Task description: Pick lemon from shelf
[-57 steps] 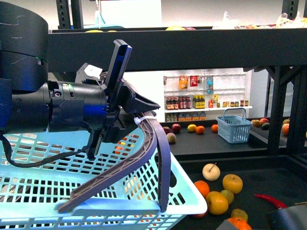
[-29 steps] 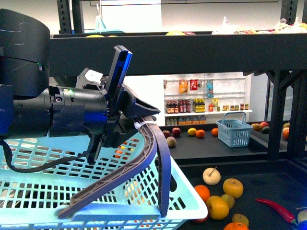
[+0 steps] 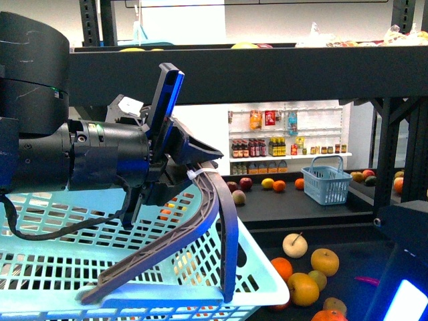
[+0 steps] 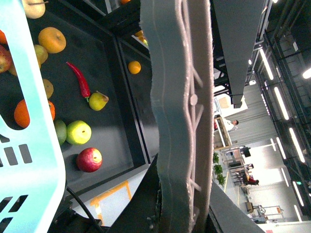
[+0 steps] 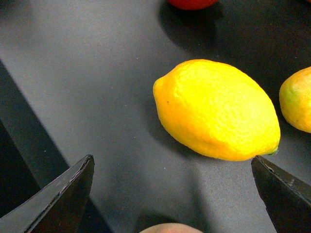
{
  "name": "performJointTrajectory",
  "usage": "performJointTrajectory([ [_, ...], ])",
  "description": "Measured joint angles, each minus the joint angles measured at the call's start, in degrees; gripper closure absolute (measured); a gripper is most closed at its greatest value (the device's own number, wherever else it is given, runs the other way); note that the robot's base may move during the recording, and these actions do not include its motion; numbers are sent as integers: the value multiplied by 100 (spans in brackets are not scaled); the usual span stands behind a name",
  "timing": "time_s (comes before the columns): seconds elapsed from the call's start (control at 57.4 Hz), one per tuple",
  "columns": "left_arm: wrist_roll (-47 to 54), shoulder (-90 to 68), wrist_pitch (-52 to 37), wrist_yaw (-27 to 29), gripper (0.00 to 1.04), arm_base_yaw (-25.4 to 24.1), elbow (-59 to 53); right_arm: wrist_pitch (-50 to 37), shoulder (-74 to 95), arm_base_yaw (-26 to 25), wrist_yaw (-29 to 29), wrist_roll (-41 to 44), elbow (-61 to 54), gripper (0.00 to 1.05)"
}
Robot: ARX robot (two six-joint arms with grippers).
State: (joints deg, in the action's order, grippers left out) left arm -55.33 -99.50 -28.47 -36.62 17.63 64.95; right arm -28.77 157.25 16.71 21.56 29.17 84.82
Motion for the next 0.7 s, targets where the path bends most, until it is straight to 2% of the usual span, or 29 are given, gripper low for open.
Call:
performJointTrajectory([
  [0.296,-2,0,0,0,94,0,0,11,538,7,-157,114,826,7],
  [0.697,0,0,0,0,94,0,0,79,881,9,-245,459,1224,7],
])
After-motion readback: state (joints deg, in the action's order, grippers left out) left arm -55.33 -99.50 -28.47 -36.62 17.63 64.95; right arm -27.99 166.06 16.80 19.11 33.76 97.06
